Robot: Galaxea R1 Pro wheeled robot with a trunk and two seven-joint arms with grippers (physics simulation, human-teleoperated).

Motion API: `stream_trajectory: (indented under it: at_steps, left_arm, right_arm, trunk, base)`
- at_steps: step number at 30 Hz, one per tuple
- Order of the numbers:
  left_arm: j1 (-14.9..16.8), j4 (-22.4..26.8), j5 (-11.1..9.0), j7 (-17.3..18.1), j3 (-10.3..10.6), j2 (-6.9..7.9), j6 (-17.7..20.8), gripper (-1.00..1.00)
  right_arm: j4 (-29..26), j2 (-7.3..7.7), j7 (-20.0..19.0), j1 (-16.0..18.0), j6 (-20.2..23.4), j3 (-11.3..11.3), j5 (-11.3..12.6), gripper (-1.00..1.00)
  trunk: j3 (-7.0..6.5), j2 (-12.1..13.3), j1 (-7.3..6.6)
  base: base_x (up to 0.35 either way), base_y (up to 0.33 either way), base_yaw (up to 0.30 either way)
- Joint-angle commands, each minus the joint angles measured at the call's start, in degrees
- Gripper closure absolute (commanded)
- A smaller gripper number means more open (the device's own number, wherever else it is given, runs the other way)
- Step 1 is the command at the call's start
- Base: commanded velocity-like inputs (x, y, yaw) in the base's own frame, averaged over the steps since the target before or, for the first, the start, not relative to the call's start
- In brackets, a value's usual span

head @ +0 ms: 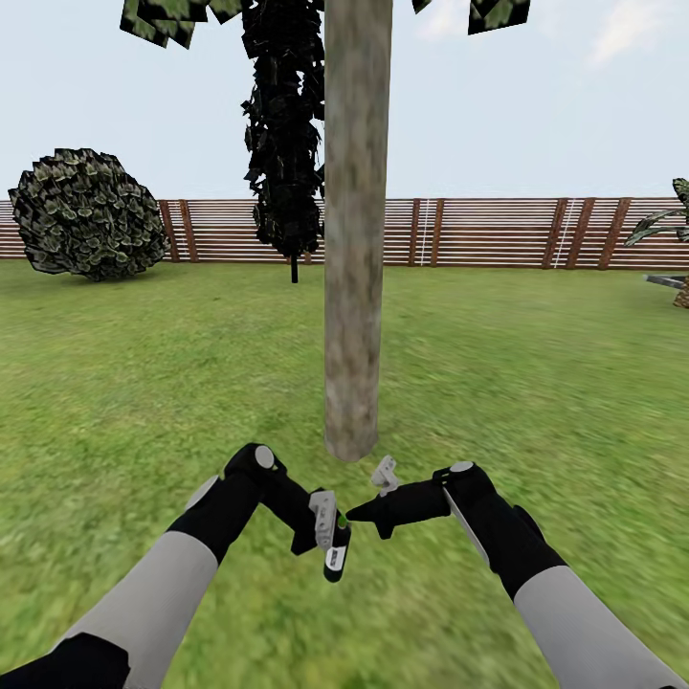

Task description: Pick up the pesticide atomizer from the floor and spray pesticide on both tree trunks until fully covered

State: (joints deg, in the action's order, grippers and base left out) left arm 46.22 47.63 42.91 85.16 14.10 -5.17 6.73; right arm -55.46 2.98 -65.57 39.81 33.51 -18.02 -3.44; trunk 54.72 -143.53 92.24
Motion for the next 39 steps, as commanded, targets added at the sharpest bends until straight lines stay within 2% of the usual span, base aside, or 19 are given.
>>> stream_trajectory:
  at_steps: [1,12,14,16,17,20,22,25,26,28,30,31,32,33,34,35,36,38,39]
  left_arm:
    - [0.07,0.00,0.02,0.00,0.02,0.00,0.00,1.00]
    - [0.47,-0.18,0.84,0.00,-0.01,0.70,0.05,1.00]
    - [1.21,-0.25,2.90,0.06,0.01,2.48,0.12,1.00]
    - [1.63,-0.31,6.31,0.08,-0.01,3.70,0.19,1.00]
    - [1.84,-0.38,11.66,0.09,-0.03,4.71,0.30,1.00]
    - [1.92,-0.46,17.87,0.09,-0.16,5.86,0.68,1.00]
    - [1.94,-0.50,19.37,0.01,-0.61,7.11,1.25,1.00]
    - [1.93,-0.52,19.78,-0.47,-6.38,8.35,3.76,1.00]
    - [1.89,-0.52,19.73,-0.76,-11.46,8.48,4.34,1.00]
    - [1.87,-0.52,19.64,-2.45,-20.63,8.32,4.71,1.00]
    - [1.86,-0.53,19.63,-6.20,-30.69,7.76,4.89,1.00]
    - [1.86,-0.53,19.62,-7.43,-33.15,7.60,4.92,1.00]
    - [1.87,-0.53,19.61,-13.21,-42.35,7.20,5.14,1.00]
    - [1.87,-0.53,19.61,-14.74,-44.43,7.15,5.21,1.00]
    - [1.87,-0.53,19.63,-17.80,-48.28,7.04,5.34,1.00]
    - [1.86,-0.57,19.64,-20.78,-51.60,6.97,5.43,1.00]
    - [1.86,-0.64,19.65,-25.05,-55.35,6.64,5.50,1.00]
    - [1.80,-0.67,19.66,-30.39,-58.33,5.86,5.54,1.00]
    - [1.77,-0.68,19.66,-31.71,-58.78,5.70,5.55,1.00]
  right_arm:
    - [0.00,0.00,0.00,0.00,-0.01,0.00,0.00,1.00]
    - [0.02,0.01,0.00,0.00,-0.03,-0.03,-0.05,1.00]
    - [0.01,0.01,0.00,0.00,-0.03,-0.01,-0.05,1.00]
    - [0.00,0.01,-0.02,-0.01,-0.03,0.00,-0.07,1.00]
    - [0.01,0.01,-0.01,0.00,-0.03,-0.02,-0.08,1.00]
    - [0.02,0.01,-0.05,0.00,-0.01,-0.06,-0.02,1.00]
    - [0.02,-0.02,-0.02,-0.01,0.02,-0.05,0.00,1.00]
    - [0.01,0.21,0.04,-0.03,0.05,0.03,0.01,1.00]
    - [0.01,0.37,0.06,-0.06,0.06,0.06,0.02,-1.00]
    - [0.25,0.52,0.11,-0.14,0.03,0.09,0.17,-1.00]
    - [0.55,1.08,0.30,-0.33,-0.05,0.27,0.28,-1.00]
    - [0.70,1.98,0.46,-0.54,-0.07,0.39,0.31,-1.00]
    - [1.14,3.97,0.58,-0.78,-0.09,0.54,0.38,-1.00]
    - [1.37,4.81,0.62,-0.84,-0.10,0.58,0.41,-1.00]
    - [2.11,6.70,0.68,-0.91,-0.10,0.65,0.51,-1.00]
    - [3.36,8.79,0.74,-0.95,-0.11,0.70,0.60,-1.00]
    - [6.38,11.87,0.88,-0.96,-0.11,0.92,0.71,-1.00]
    - [11.83,15.55,0.98,-0.96,-0.47,3.00,0.91,-1.00]
    - [13.27,16.36,1.00,-0.96,-0.86,4.11,0.94,-1.00]
  trunk:
    - [0.00,0.00,0.00]
    - [0.00,0.00,0.00]
    - [0.00,0.00,0.00]
    - [0.00,0.00,0.00]
    - [0.00,0.00,0.00]
    - [0.00,0.00,0.00]
    - [0.00,0.00,0.00]
    - [0.00,0.00,0.00]
    - [0.00,0.00,0.00]
    - [0.00,0.00,0.00]
    - [0.00,0.00,0.00]
    - [0.00,0.00,0.00]
    - [0.00,0.00,0.00]
    - [0.00,0.00,0.00]
    - [0.00,0.00,0.00]
    - [0.00,0.00,0.00]
    - [0.00,0.00,0.00]
    - [0.00,0.00,0.00]
    - [0.00,0.00,0.00]
  base:
    - [0.000,0.000,0.000]
    - [0.000,0.000,0.000]
    - [0.000,0.000,0.000]
    - [0.000,0.000,0.000]
    - [0.000,0.000,0.000]
    - [0.000,0.000,0.000]
    - [0.000,0.000,0.000]
    - [0.000,0.000,0.000]
    - [0.000,0.000,0.000]
    - [0.000,0.000,0.000]
    - [0.000,0.000,0.000]
    - [0.000,0.000,0.000]
    - [0.000,0.000,0.000]
    - [0.000,0.000,0.000]
    - [0.000,0.000,0.000]
    - [0.000,0.000,0.000]
    - [0.000,0.000,0.000]
    - [0.000,0.000,0.000]
    - [0.000,0.000,0.000]
